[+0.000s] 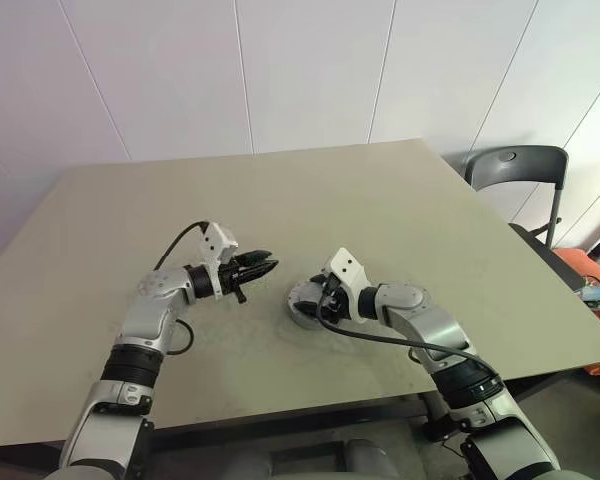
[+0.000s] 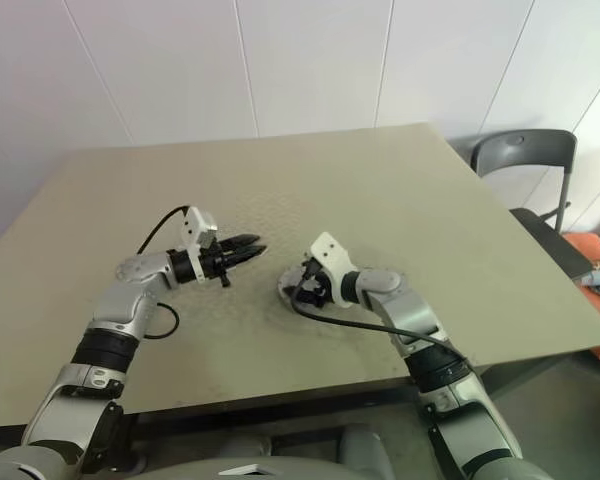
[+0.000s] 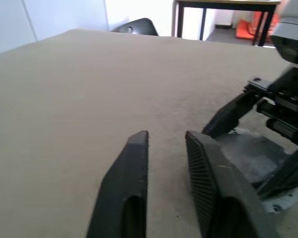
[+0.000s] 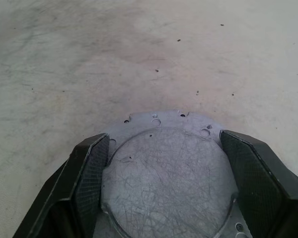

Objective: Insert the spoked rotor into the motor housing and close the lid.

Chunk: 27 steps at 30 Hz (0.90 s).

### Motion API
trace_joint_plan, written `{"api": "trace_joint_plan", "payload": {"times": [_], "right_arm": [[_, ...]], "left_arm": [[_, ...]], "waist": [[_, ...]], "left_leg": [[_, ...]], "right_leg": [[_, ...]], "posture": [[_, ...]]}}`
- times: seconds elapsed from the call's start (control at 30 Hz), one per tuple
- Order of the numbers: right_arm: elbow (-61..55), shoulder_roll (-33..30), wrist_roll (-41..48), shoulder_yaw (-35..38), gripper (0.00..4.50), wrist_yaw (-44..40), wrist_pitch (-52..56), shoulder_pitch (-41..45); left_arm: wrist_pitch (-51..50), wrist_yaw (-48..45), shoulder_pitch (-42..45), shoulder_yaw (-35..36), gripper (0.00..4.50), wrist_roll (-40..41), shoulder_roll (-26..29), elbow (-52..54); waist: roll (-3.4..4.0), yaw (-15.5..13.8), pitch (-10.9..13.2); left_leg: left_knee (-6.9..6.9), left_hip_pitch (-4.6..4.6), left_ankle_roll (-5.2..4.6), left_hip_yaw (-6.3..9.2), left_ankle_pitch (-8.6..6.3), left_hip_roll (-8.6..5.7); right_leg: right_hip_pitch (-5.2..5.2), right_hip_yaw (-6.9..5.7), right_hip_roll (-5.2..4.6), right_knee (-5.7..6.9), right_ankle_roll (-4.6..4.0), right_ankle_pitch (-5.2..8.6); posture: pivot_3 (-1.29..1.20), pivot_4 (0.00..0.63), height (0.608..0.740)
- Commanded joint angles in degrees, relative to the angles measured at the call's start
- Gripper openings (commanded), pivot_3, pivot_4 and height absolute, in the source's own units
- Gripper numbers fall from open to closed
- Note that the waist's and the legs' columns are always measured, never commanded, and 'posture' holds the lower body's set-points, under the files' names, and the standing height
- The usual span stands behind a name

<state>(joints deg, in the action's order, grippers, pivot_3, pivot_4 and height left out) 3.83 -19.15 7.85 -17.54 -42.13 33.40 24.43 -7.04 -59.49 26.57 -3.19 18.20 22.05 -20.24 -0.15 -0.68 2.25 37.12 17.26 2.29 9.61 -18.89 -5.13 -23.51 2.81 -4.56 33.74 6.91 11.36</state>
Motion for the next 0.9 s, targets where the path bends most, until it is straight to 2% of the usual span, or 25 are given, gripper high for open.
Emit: {"api": "trace_joint_plan", "payload": {"times": [0.03,0.43,0.9], "right_arm": [[2.23,-0.19,-1.12,-1.31,3.23,0.49,2.35,-2.06],[0.16,0.97,-0.68,-1.97,3.23,1.08,2.66,-3.18],[-2.21,0.96,-0.97,-2.23,3.23,2.01,3.93,-4.25]], "left_arm": [[0.30,-2.92,0.52,-1.21,0.04,0.21,-0.06,0.99],[1.82,0.12,2.37,-7.81,0.04,-6.80,-4.77,-0.49],[-7.64,0.05,1.60,-11.51,0.04,-8.80,-2.36,5.21]], "waist": [[0.00,0.00,0.00],[0.00,0.07,0.00],[0.01,0.04,0.00]], "left_leg": [[0.00,0.00,0.00,0.00,0.00,0.00],[-0.01,0.01,0.00,0.01,0.00,0.00],[-0.09,0.08,-0.09,0.02,-0.05,0.01]], "right_leg": [[0.00,0.00,0.00,0.00,0.00,0.00],[0.00,0.00,0.00,-0.02,0.01,0.00],[-0.05,-0.02,0.01,-0.19,0.01,0.00]], "posture": [[0.00,0.000,0.740],[0.00,0.000,0.740],[0.00,0.000,0.740]]}}
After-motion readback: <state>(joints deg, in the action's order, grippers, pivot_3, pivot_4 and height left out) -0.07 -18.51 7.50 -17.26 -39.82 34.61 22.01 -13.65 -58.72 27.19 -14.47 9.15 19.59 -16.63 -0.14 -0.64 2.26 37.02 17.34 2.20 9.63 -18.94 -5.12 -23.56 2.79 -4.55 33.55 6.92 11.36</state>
